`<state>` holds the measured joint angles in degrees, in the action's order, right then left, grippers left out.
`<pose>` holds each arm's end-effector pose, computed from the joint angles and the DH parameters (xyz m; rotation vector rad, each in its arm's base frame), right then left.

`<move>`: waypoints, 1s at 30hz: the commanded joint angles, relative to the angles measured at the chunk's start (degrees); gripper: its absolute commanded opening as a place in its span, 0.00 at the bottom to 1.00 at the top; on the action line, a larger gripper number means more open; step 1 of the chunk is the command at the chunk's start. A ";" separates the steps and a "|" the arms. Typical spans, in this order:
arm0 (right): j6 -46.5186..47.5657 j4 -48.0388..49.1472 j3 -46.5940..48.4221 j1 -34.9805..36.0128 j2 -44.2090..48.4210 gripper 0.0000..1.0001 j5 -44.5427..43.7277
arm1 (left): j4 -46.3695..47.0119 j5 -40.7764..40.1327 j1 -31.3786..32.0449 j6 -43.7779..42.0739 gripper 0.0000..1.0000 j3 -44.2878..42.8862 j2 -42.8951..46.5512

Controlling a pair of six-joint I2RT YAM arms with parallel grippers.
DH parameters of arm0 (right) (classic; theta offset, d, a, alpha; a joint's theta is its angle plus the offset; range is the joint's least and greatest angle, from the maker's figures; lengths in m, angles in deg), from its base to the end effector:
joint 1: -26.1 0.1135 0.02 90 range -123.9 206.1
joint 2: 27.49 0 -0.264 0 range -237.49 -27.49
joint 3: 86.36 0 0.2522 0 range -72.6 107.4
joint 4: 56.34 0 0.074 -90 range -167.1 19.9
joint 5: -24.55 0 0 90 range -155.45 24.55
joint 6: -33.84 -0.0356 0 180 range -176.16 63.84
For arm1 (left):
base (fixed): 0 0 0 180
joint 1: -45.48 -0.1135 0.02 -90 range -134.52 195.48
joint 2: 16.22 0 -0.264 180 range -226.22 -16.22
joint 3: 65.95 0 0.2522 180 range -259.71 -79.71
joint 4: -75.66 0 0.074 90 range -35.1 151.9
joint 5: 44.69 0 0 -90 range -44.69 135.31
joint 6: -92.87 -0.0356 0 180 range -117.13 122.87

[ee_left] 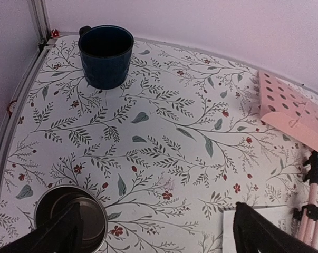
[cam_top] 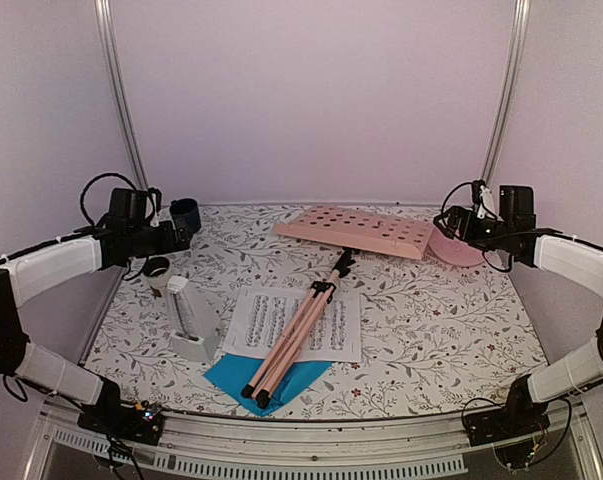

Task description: Set up the instrument practice props

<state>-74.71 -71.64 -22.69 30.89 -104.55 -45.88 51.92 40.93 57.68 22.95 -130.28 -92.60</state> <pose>0.2985 0.0370 0.2608 0.0382 2.0949 0.6019 0.2872 -0.0593 0.2534 -0.1944 2.1944 -0.2325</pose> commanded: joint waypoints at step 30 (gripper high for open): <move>31.05 -44.04 60.15 18.71 -41.39 0.96 9.83 | 15.03 11.67 1.44 3.78 0.99 7.08 -1.77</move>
<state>-48.15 -105.12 31.43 47.55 -141.38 -34.28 63.51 50.94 58.49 25.57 -124.62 -94.15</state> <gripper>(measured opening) 0.973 0.993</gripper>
